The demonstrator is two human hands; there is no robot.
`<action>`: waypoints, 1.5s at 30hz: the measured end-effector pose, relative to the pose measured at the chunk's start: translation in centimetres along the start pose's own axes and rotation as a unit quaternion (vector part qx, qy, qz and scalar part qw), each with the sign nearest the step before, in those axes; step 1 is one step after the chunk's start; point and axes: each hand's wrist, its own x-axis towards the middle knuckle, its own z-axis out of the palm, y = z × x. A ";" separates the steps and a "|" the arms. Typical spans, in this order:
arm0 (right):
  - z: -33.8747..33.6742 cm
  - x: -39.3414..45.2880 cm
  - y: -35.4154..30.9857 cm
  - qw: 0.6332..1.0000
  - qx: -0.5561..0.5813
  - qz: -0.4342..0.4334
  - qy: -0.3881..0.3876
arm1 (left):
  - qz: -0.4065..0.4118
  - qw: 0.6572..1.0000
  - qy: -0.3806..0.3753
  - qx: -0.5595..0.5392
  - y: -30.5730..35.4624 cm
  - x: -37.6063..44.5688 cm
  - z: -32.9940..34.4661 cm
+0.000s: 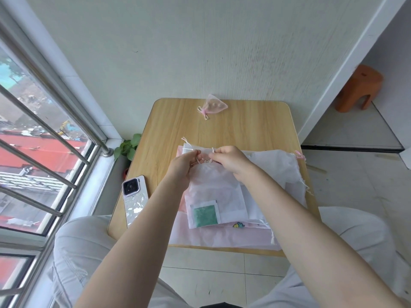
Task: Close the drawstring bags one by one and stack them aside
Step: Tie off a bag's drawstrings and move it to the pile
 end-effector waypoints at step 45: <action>-3.2 -1.4 -3.5 0.976 -0.211 -0.001 -0.054 | 0.020 0.989 -0.069 0.127 1.0 -0.9 1.0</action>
